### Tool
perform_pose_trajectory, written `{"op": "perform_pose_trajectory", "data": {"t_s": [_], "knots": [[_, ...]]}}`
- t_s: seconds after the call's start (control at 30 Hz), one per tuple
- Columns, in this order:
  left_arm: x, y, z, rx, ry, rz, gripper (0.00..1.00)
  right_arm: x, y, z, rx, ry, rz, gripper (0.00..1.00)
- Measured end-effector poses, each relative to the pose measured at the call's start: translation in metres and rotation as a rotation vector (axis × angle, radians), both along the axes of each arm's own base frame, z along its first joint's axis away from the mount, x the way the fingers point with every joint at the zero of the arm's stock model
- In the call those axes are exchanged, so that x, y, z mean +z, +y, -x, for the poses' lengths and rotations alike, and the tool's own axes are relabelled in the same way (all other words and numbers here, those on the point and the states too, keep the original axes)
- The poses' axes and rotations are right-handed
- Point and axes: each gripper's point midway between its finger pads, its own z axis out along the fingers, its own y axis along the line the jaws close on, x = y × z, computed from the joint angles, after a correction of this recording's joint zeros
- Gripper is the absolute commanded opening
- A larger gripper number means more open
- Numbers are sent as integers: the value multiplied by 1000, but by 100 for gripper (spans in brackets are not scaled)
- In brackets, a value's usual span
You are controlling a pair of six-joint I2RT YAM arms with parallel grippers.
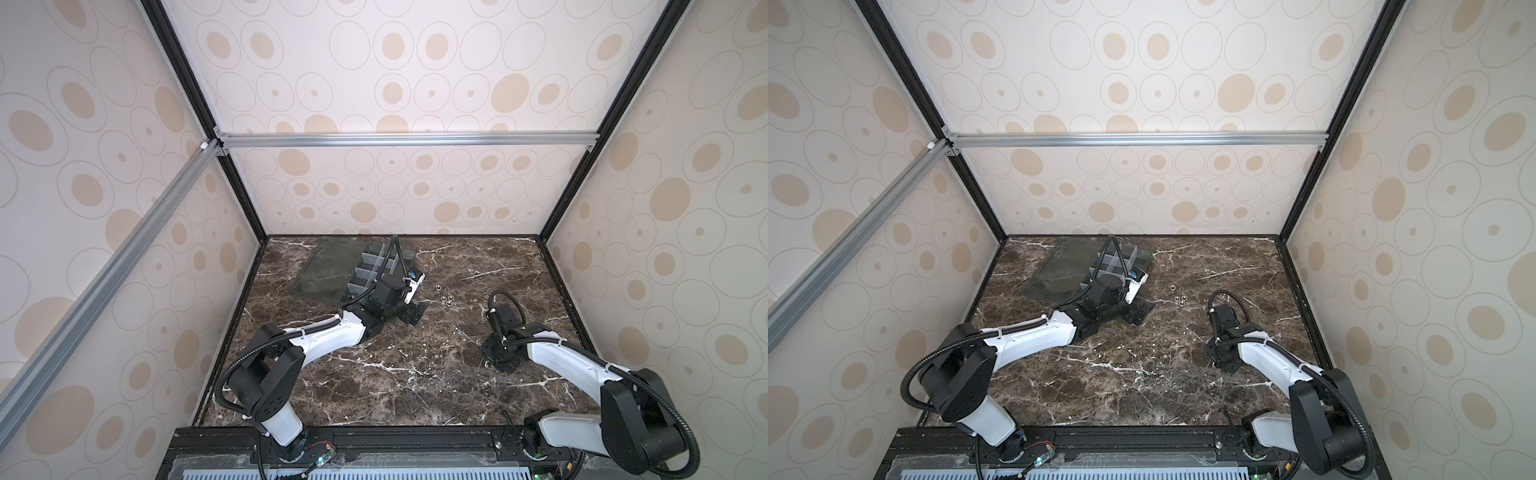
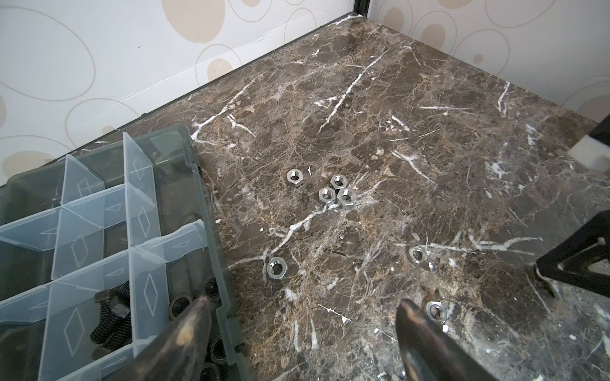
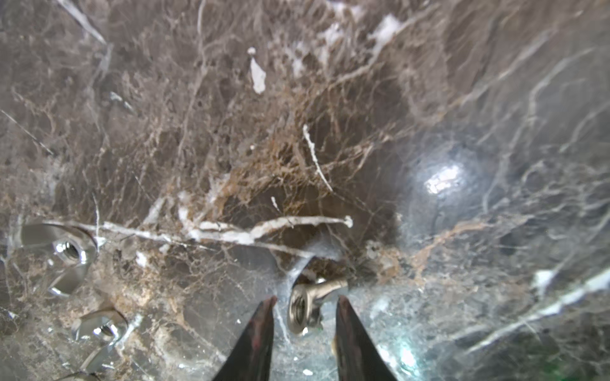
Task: Sort the screws and nuts into containers
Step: Pick up the nut from the bottom-right of the table.
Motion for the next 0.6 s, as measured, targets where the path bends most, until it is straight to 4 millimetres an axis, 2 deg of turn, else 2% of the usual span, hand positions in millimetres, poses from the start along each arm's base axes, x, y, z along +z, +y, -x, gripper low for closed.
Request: {"op": "perform_pose_trajectory", "data": {"t_s": [0.2,0.6], "knots": [[-2,2,0,8,4,-11,87,-7,-2,-1,11,15,21,20],[-1,13,-8,75,-20,-42,87,-2,-2,-15,50,-31,45,4]]}}
